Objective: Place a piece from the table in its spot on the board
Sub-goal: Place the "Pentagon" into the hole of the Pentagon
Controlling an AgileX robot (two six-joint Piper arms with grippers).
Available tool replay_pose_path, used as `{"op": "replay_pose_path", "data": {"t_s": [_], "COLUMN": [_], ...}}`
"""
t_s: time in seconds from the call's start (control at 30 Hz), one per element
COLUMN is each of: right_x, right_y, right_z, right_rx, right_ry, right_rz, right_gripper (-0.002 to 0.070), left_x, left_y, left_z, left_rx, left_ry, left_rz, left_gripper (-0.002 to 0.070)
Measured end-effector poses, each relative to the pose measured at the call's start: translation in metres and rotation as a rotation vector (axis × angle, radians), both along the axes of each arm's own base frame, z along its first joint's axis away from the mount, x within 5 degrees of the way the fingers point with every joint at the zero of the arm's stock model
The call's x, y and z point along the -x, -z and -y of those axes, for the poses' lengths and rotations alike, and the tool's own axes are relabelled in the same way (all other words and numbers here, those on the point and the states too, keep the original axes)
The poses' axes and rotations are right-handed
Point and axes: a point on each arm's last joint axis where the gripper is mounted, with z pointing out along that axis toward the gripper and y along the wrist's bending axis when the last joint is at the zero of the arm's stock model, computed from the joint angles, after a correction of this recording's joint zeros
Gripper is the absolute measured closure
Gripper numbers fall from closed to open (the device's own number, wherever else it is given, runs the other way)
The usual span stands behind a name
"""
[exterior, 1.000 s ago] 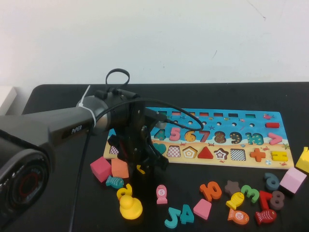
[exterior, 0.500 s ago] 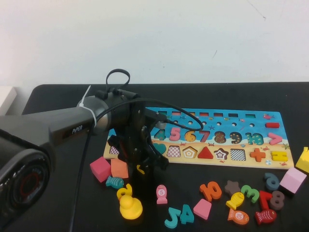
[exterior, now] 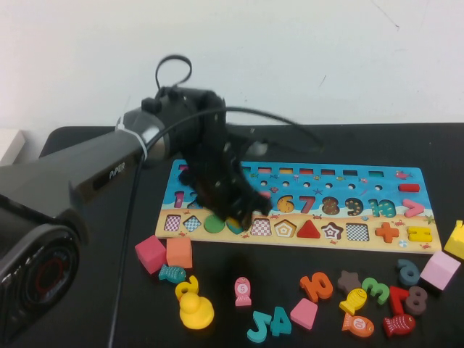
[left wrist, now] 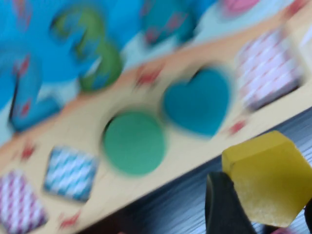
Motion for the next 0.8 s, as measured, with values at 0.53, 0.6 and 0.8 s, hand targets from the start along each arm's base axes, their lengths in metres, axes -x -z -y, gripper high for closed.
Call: {"op": "replay_pose_path", "data": {"t_s": [0.53,0.6,0.8], "right_x": [0.000,0.000,0.000], "right_y": [0.000,0.000,0.000], "right_z": [0.000,0.000,0.000], "right_rx": [0.002,0.002,0.002], "right_ry": [-0.001,-0.001,-0.001], "right_rz": [0.000,0.000,0.000], "right_gripper": [0.0657,0.0657,0.0658], "left_x": [-0.011,-0.011,-0.014], "left_y": [0.008,0.018,0.033], "left_z": [0.032,0.034,0.038], "left_rx": [0.319,0.328,0.318], "left_ry": [0.066,0.059,0.034], "left_rz": [0.035,0.011,-0.020], "left_gripper": [0.0371,0.0370,0.0371]}}
